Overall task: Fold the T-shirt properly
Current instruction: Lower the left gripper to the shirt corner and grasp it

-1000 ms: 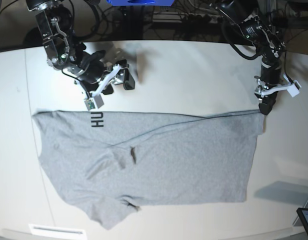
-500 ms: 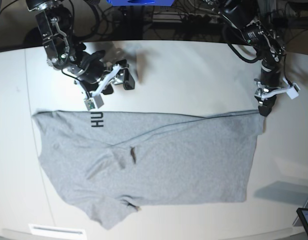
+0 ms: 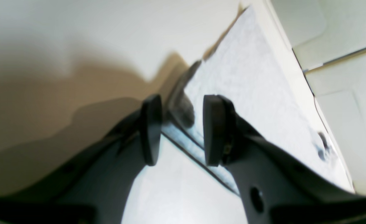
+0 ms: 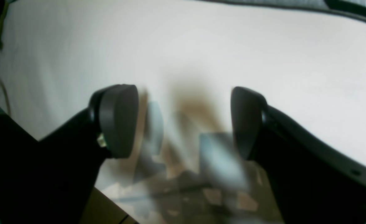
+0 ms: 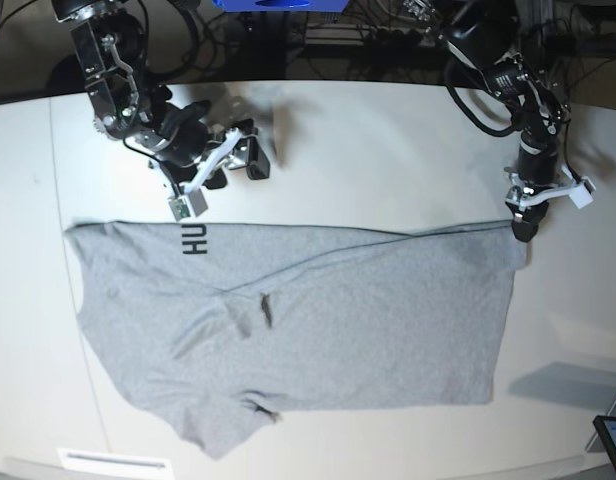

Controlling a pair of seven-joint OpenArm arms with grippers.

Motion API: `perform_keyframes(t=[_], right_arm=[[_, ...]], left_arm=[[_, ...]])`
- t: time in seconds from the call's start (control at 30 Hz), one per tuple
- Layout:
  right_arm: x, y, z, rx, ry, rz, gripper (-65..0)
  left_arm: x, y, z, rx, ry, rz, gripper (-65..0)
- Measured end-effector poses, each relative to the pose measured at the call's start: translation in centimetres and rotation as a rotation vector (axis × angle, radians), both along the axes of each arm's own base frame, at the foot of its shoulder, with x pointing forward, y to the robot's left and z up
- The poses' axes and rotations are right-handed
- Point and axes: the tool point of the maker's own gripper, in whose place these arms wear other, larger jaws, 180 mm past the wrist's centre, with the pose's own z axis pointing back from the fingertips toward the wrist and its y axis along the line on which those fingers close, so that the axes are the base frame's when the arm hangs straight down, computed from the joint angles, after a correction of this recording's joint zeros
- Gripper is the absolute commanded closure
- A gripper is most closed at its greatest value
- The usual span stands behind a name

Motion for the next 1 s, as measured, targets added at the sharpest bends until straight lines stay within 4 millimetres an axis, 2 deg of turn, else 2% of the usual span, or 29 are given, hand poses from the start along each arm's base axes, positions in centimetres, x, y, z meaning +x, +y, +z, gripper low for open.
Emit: perform_keyframes(t=[0.8, 1.0], right_arm=[[-0.02, -0.02, -0.11, 0.001, 0.003, -0.001, -44.3], [0.48, 0.16, -0.48, 0.034, 0.001, -0.007, -44.0]], left_arm=[[0.5, 0.04, 0.3, -0.003, -0.011, 0.002, -20.7], [0.82, -0.35, 0.37, -0.006, -0.015, -0.011, -20.7]])
